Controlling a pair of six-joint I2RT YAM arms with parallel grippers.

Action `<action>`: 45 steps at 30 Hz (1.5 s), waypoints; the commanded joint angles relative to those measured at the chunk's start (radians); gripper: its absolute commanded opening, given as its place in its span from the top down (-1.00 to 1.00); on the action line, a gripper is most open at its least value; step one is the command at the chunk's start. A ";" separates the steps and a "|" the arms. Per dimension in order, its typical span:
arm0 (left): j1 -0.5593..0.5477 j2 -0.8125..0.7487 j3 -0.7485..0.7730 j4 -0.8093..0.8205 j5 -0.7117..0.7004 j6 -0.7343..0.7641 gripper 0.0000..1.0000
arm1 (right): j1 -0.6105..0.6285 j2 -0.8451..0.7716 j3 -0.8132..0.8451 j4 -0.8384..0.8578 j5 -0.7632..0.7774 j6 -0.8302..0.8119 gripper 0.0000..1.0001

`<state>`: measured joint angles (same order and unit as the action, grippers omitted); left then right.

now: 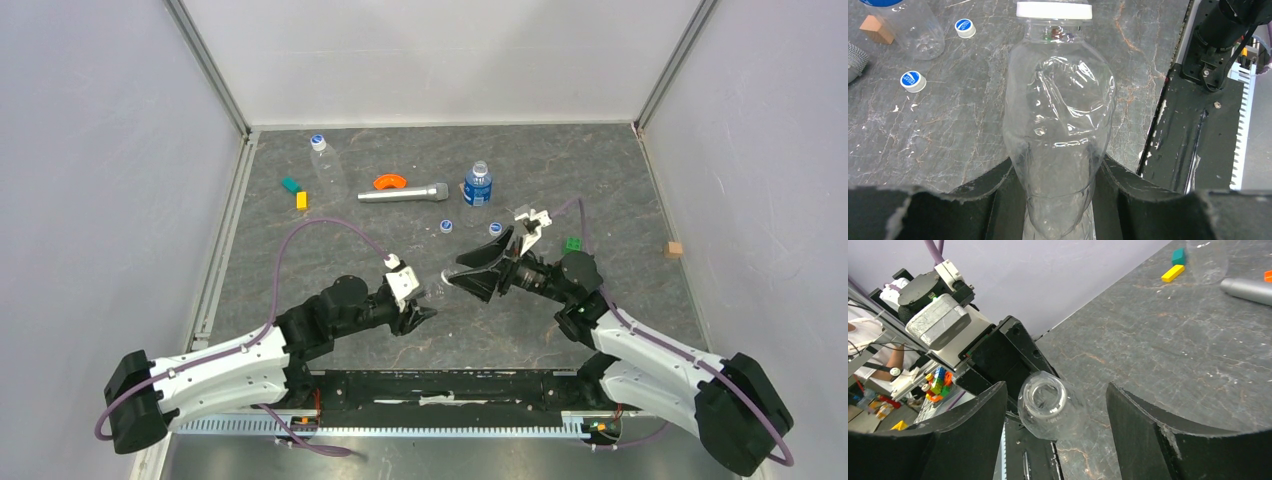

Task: Unscrew the bottle caps
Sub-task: Place the plastic bottle at the center of the board.

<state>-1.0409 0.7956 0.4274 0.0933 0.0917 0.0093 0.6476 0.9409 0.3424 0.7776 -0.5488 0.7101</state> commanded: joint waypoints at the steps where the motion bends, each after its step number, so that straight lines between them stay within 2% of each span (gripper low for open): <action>1: -0.002 0.001 0.047 0.074 0.033 -0.030 0.44 | 0.039 0.021 0.066 0.038 0.013 -0.032 -0.52; 7: -0.002 -0.010 0.046 0.074 0.029 -0.017 0.43 | 0.070 0.052 0.098 -0.014 0.021 -0.079 -0.42; 12: -0.003 -0.012 0.046 0.074 0.031 -0.020 0.43 | 0.081 0.079 0.100 0.001 0.006 -0.075 -0.16; 18: -0.002 -0.024 0.037 0.081 0.017 -0.021 0.42 | 0.087 0.087 0.101 0.009 -0.011 -0.072 -0.06; 22: -0.002 -0.035 0.033 0.081 0.005 -0.020 0.37 | 0.089 0.089 0.101 0.011 -0.017 -0.072 0.22; 25: -0.003 -0.042 0.029 0.082 -0.006 -0.019 0.15 | 0.090 0.090 0.105 0.017 -0.023 -0.077 0.51; 28: -0.002 -0.046 0.025 0.078 -0.013 -0.023 -0.41 | 0.088 0.087 0.114 -0.002 -0.024 -0.097 0.72; 30: -0.002 -0.052 0.025 0.063 -0.027 -0.026 -0.60 | 0.089 0.072 0.129 -0.059 -0.004 -0.132 0.78; 32: -0.003 -0.061 0.025 0.046 -0.047 -0.028 -0.89 | 0.089 0.045 0.145 -0.152 0.044 -0.194 0.79; 34: -0.002 -0.073 0.025 0.026 -0.070 -0.028 -0.99 | 0.089 0.016 0.163 -0.254 0.110 -0.267 0.80; 36: -0.002 -0.087 0.022 0.012 -0.088 -0.029 -1.00 | 0.088 -0.013 0.180 -0.353 0.180 -0.328 0.81; 39: -0.001 -0.111 0.018 -0.009 -0.151 -0.038 -1.00 | 0.089 -0.063 0.216 -0.504 0.366 -0.416 0.82; 45: -0.002 -0.153 0.020 -0.067 -0.250 -0.050 -1.00 | 0.087 -0.116 0.288 -0.672 0.717 -0.556 0.81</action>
<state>-1.0409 0.6697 0.4301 0.0570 -0.0574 -0.0067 0.7330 0.8490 0.5419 0.2470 -0.1234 0.2966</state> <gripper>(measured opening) 0.994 0.395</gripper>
